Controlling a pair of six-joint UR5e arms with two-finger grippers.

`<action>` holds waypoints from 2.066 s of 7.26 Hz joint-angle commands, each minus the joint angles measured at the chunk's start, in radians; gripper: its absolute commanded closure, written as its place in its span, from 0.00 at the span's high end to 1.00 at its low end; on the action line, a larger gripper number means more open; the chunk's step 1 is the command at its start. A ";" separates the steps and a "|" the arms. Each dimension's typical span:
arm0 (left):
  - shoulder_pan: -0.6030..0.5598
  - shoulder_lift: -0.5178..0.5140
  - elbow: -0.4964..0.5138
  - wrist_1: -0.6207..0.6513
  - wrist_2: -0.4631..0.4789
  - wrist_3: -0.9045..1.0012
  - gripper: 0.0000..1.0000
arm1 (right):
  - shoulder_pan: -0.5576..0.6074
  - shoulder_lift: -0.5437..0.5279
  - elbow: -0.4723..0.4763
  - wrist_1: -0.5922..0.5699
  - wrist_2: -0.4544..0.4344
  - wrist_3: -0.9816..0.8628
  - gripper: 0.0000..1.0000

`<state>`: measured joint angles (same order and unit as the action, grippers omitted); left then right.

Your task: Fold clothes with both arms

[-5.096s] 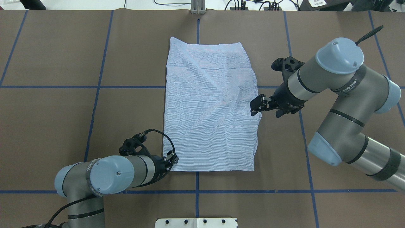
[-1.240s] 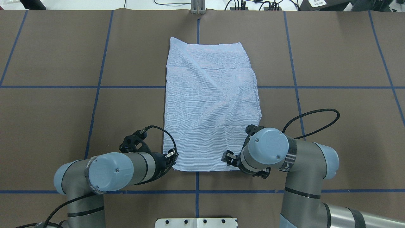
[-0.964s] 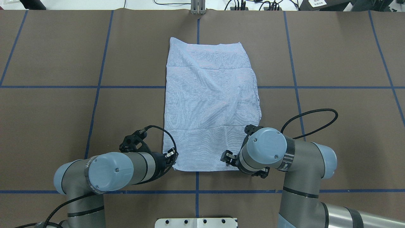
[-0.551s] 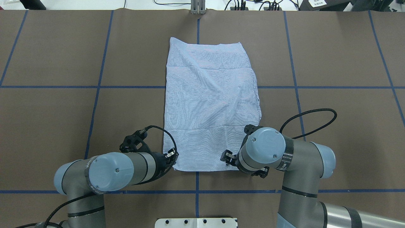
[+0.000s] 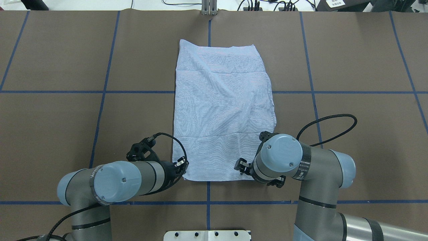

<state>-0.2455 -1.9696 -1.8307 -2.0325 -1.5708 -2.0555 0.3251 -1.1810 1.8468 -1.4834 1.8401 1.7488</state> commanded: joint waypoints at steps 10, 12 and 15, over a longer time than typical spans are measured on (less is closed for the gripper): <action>-0.002 0.002 0.001 0.000 0.002 0.000 0.00 | 0.011 0.004 0.009 -0.001 0.004 0.000 0.00; -0.002 0.002 -0.001 0.000 0.002 0.000 0.00 | 0.025 0.006 0.029 -0.001 0.005 0.001 0.00; 0.003 0.003 -0.030 0.044 -0.003 0.003 0.00 | 0.031 -0.009 0.084 0.002 0.016 0.000 0.00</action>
<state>-0.2452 -1.9649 -1.8411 -2.0203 -1.5719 -2.0532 0.3546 -1.1828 1.9186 -1.4842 1.8502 1.7502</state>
